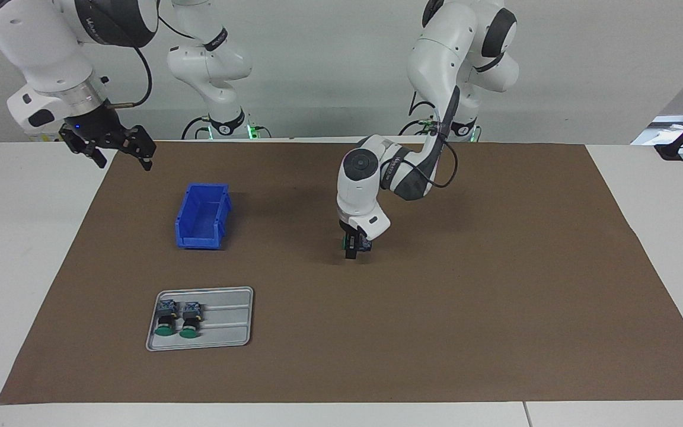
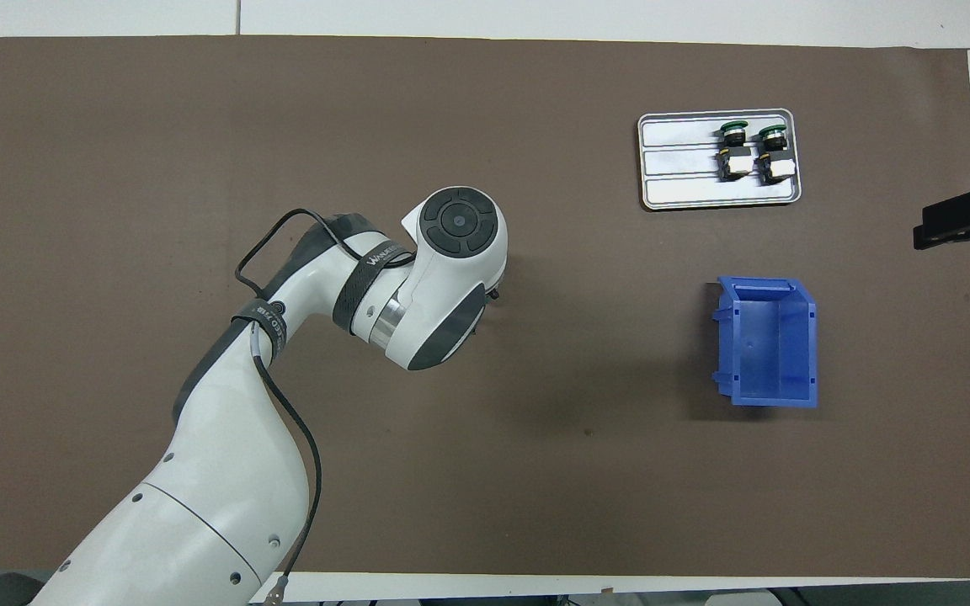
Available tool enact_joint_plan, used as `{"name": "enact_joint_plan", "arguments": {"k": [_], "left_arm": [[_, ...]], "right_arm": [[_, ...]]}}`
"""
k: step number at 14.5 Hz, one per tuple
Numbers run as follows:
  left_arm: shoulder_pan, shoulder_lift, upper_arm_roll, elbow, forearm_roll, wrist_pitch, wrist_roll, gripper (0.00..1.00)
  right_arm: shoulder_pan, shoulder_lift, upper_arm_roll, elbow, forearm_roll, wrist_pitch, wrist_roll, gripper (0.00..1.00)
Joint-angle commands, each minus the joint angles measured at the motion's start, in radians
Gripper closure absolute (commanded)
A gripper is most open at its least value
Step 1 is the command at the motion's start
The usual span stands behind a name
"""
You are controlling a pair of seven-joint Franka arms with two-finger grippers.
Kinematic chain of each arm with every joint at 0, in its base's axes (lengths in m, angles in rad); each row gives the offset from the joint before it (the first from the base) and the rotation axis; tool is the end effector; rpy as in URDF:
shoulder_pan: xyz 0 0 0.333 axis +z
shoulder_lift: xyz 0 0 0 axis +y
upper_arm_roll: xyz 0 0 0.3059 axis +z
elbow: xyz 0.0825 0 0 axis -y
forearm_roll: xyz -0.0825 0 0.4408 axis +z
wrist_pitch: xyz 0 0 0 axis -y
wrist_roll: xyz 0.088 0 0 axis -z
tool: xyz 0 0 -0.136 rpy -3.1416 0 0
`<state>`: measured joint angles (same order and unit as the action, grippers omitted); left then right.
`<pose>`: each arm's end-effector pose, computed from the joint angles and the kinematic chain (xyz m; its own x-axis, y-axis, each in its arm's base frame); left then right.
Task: Place and press button with both arms
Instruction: 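Grasp the green button with the left gripper and lift it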
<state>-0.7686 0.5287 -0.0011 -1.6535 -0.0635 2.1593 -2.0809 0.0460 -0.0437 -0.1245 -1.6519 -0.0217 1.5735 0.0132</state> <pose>0.5134 -0.5031 0.2322 0.2208 0.9747 -0.0342 0.9739 -0.2223 -0.0464 0.5938 -0.0509 0.5690 0.9952 -0.0912 -0.0348 -0.0906 -0.9957 0.0167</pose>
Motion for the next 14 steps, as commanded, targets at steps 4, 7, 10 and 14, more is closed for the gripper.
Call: {"name": "enact_joint_plan", "arguments": {"k": [4, 7, 10, 14], "left_arm": [[-0.015, 0.010, 0.013, 0.017, 0.002, 0.005, -0.019, 0.51], [-0.015, 0.010, 0.013, 0.020, 0.001, 0.005, -0.019, 0.70], [-0.015, 0.008, 0.013, 0.020, 0.005, 0.005, -0.018, 0.86], [-0.001, -0.018, 0.018, 0.028, 0.010, -0.009, -0.005, 0.94]], "right_arm": [[-0.006, -0.010, 0.005, -0.011, 0.002, -0.004, -0.018, 0.02], [-0.008, -0.010, 0.005, -0.011, 0.002, -0.004, -0.018, 0.02], [-0.006, -0.010, 0.005, -0.011, 0.002, -0.004, -0.018, 0.02], [-0.006, -0.010, 0.005, -0.011, 0.002, -0.004, -0.018, 0.02]]}}
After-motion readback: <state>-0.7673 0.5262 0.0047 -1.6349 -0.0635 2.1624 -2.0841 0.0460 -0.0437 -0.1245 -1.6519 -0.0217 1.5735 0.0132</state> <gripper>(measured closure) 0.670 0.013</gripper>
